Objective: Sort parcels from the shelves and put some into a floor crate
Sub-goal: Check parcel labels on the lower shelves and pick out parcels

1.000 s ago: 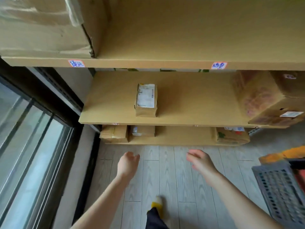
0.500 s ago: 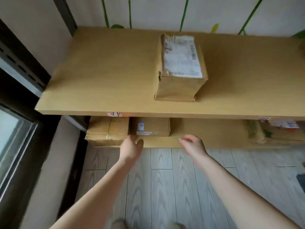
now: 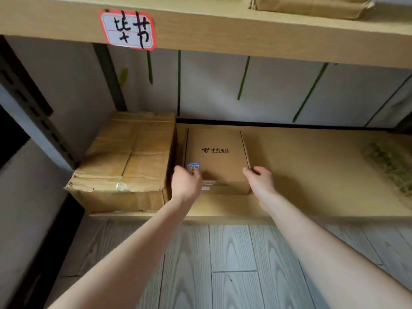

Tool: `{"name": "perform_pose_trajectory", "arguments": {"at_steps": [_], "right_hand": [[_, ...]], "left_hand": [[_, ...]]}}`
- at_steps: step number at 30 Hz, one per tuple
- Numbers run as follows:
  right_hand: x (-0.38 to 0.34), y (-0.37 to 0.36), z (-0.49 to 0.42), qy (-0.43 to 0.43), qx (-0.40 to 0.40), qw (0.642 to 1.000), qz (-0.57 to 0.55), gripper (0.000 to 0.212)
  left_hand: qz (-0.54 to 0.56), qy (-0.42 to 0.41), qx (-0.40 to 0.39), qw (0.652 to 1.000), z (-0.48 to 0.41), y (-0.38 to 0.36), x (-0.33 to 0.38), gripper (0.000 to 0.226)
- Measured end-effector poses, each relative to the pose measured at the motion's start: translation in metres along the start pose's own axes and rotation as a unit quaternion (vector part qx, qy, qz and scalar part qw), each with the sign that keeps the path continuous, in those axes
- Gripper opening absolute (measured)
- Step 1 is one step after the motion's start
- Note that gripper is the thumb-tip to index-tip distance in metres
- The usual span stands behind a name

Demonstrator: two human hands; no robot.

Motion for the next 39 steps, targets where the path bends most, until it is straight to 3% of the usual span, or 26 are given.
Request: {"name": "perform_pose_trajectory", "arguments": {"at_steps": [5,9,12,14,15,18,21,24,27,29,32,33,37,39], "right_hand": [[0.005,-0.003,0.0,0.002,-0.017,1.0,0.001,0.041],[0.008,0.004,0.003,-0.025,-0.01,0.999,-0.024,0.044],[0.009,0.013,0.006,-0.06,-0.012,0.993,-0.097,0.047],[0.007,0.025,0.008,-0.075,-0.019,0.985,-0.154,0.047],[0.005,0.031,0.009,-0.072,-0.025,0.983,-0.167,0.046],[-0.001,0.045,0.01,0.047,-0.027,0.997,-0.055,0.048],[-0.019,0.047,0.021,0.171,-0.026,0.984,0.034,0.053],[-0.038,0.045,0.034,0.209,-0.035,0.977,0.034,0.054],[-0.052,0.045,0.046,0.149,-0.086,0.982,-0.073,0.056],[-0.051,0.045,0.048,0.094,-0.111,0.981,-0.125,0.075],[-0.044,0.046,0.043,0.04,-0.105,0.979,-0.173,0.12],[-0.041,0.048,0.041,0.02,-0.099,0.972,-0.21,0.125],[-0.022,0.052,0.033,-0.078,-0.088,0.924,-0.365,0.083],[-0.011,0.054,0.031,-0.085,-0.1,0.912,-0.388,0.08]], "left_hand": [[0.076,0.073,-0.012,0.994,-0.007,-0.008,-0.006,0.041],[0.164,0.086,0.01,0.983,0.004,-0.005,-0.009,0.047],[0.309,0.096,0.005,0.946,0.011,0.002,-0.007,0.043],[0.355,0.134,-0.044,0.924,0.014,0.008,-0.003,0.064],[0.355,0.149,-0.075,0.92,0.014,0.01,-0.001,0.07],[0.347,0.138,-0.091,0.923,0.022,0.014,0.002,0.043],[0.343,0.089,-0.058,0.933,0.041,0.012,0.011,0.07],[0.291,-0.028,-0.028,0.956,0.057,0.015,0.028,0.058],[0.252,-0.127,-0.064,0.957,0.07,0.022,0.038,0.068],[0.256,-0.168,-0.111,0.945,0.078,0.023,0.04,0.069],[0.249,-0.224,-0.128,0.934,0.075,0.023,0.04,0.038],[0.244,-0.241,-0.114,0.933,0.07,0.022,0.038,0.032],[0.191,-0.298,-0.064,0.933,0.064,0.014,0.027,0.038],[0.129,-0.303,-0.027,0.944,0.06,0.011,0.024,0.063]]}}
Point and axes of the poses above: each hand's wrist, its own z-axis away from the middle knuckle, its own y-axis out of the back of the hand, x = y × z, the point moved 1 cm from there along -z, towards the middle knuckle, and after that the axes turned 15 degrees about x, right-handed, at the moved point
